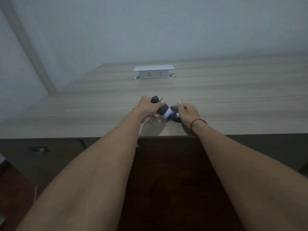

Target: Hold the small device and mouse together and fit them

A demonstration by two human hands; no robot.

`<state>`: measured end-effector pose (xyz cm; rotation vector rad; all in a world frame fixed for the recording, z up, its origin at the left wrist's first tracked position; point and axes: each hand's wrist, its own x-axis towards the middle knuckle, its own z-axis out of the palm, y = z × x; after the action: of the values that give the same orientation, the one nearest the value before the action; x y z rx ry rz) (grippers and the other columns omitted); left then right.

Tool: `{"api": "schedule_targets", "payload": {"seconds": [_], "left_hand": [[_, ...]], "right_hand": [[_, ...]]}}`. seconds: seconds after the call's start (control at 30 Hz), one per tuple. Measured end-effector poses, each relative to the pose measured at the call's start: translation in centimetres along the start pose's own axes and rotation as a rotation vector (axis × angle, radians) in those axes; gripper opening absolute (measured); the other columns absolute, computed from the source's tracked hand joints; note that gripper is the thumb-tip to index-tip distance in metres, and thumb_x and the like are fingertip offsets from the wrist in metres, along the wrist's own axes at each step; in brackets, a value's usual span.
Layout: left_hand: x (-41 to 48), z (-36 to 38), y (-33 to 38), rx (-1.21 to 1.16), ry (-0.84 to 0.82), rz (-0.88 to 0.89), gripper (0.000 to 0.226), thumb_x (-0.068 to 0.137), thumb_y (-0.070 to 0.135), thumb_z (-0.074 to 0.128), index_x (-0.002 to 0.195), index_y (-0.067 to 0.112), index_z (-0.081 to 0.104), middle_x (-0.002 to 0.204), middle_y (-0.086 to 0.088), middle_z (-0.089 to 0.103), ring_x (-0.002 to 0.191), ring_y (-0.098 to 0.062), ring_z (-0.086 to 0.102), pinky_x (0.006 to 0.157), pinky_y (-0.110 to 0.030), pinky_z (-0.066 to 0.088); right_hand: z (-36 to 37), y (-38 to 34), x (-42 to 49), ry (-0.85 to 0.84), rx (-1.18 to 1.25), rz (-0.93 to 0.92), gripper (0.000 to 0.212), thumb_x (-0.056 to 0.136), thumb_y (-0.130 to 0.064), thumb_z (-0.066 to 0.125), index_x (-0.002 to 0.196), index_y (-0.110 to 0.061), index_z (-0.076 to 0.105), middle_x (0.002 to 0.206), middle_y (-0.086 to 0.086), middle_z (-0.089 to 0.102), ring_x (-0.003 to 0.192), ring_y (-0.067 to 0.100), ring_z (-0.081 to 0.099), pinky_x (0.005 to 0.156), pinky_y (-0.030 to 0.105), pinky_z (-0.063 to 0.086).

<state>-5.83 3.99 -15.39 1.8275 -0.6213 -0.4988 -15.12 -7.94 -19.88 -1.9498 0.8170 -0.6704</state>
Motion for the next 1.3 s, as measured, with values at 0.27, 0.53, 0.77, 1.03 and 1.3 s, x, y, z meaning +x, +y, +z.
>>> {"api": "schedule_targets", "payload": {"seconds": [0.27, 0.53, 0.77, 1.03, 1.3], "left_hand": [[1.3, 2.8, -0.4, 0.355, 0.262, 0.167, 0.025, 0.091, 0.021, 0.060, 0.105, 0.001, 0.062, 0.107, -0.017, 0.065, 0.089, -0.025, 0.059, 0.074, -0.031, 0.045], [2.4, 3.7, 2.5, 0.461, 0.207, 0.282, 0.023, 0.091, 0.025, 0.060, 0.094, 0.002, 0.060, 0.095, -0.014, 0.061, 0.083, -0.025, 0.057, 0.069, -0.030, 0.044], [2.9, 3.4, 3.6, 0.497, 0.197, 0.240, 0.034, 0.090, 0.025, 0.062, 0.108, -0.004, 0.060, 0.113, -0.022, 0.062, 0.103, -0.035, 0.061, 0.077, -0.033, 0.049], [2.4, 2.9, 0.4, 0.441, 0.260, 0.251, 0.029, 0.091, 0.026, 0.059, 0.100, -0.002, 0.062, 0.104, -0.020, 0.064, 0.096, -0.033, 0.061, 0.075, -0.032, 0.044], [1.7, 2.8, 0.1, 0.307, 0.314, 0.301, 0.027, 0.089, 0.025, 0.061, 0.092, -0.002, 0.064, 0.086, -0.013, 0.063, 0.082, -0.027, 0.060, 0.079, -0.038, 0.053]], "right_hand": [[-0.4, 0.5, -0.4, -0.156, -0.091, 0.025, 0.050, 0.082, -0.041, 0.057, 0.127, -0.018, 0.051, 0.129, 0.012, 0.056, 0.122, 0.034, 0.049, 0.104, 0.051, 0.042], [-0.3, 1.1, 0.4, -0.124, -0.142, -0.022, 0.031, 0.080, -0.043, 0.065, 0.103, -0.026, 0.054, 0.114, 0.007, 0.062, 0.110, 0.031, 0.055, 0.099, 0.049, 0.046], [-0.2, 1.0, 0.2, -0.151, -0.136, -0.021, 0.043, 0.079, -0.049, 0.066, 0.111, -0.022, 0.053, 0.113, 0.008, 0.060, 0.110, 0.031, 0.054, 0.097, 0.050, 0.047], [-0.4, 0.9, 0.1, -0.107, -0.145, -0.024, 0.059, 0.078, -0.051, 0.067, 0.123, -0.016, 0.053, 0.121, 0.008, 0.059, 0.113, 0.028, 0.053, 0.098, 0.048, 0.047], [-0.6, 0.5, -0.2, -0.131, -0.125, -0.029, 0.036, 0.083, -0.050, 0.059, 0.102, -0.020, 0.057, 0.109, 0.007, 0.063, 0.104, 0.028, 0.058, 0.095, 0.046, 0.049]]}}
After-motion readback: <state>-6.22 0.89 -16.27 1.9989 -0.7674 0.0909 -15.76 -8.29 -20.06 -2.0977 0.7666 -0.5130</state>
